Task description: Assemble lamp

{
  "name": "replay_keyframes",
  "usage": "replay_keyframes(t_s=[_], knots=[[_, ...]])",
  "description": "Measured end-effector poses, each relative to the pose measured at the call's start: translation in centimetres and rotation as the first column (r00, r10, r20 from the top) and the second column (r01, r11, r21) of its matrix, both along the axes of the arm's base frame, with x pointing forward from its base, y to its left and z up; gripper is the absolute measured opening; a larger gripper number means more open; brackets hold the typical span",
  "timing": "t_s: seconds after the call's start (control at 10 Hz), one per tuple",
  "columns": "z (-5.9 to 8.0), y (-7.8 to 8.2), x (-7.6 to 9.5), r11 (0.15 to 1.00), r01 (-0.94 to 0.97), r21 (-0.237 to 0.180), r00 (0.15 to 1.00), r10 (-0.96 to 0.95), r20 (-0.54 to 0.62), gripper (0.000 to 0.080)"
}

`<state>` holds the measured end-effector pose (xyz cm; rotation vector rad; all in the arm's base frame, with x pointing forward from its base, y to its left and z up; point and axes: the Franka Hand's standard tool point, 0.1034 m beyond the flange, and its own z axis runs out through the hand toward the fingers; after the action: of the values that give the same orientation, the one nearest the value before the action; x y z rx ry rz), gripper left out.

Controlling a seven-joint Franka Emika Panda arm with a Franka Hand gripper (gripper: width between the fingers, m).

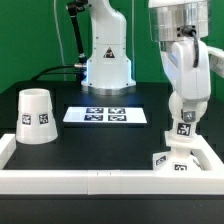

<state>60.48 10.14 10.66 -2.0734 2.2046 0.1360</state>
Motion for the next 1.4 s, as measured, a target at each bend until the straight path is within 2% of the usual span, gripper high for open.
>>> replay_keyframes(t_s=[0.1,0.2,0.4,0.8,1.4], knots=[[0.0,0.0,0.0,1.000,-0.009,0.000,1.000,0.009,0.001,0.0668],[0.0,0.1,0.0,1.000,-0.028,-0.001,1.000,0.028,0.003,0.0690],[0.3,0.7,-0.3,0.992,-0.127,-0.003,0.992,0.127,0.016,0.0698],[1.0,3.0,-2.7,0.942,-0.335,-0.010,0.942,0.335,0.024,0.0699],[0.8,3.1,-2.7,0.944,-0.330,-0.006,0.944,0.330,0.023,0.0699]])
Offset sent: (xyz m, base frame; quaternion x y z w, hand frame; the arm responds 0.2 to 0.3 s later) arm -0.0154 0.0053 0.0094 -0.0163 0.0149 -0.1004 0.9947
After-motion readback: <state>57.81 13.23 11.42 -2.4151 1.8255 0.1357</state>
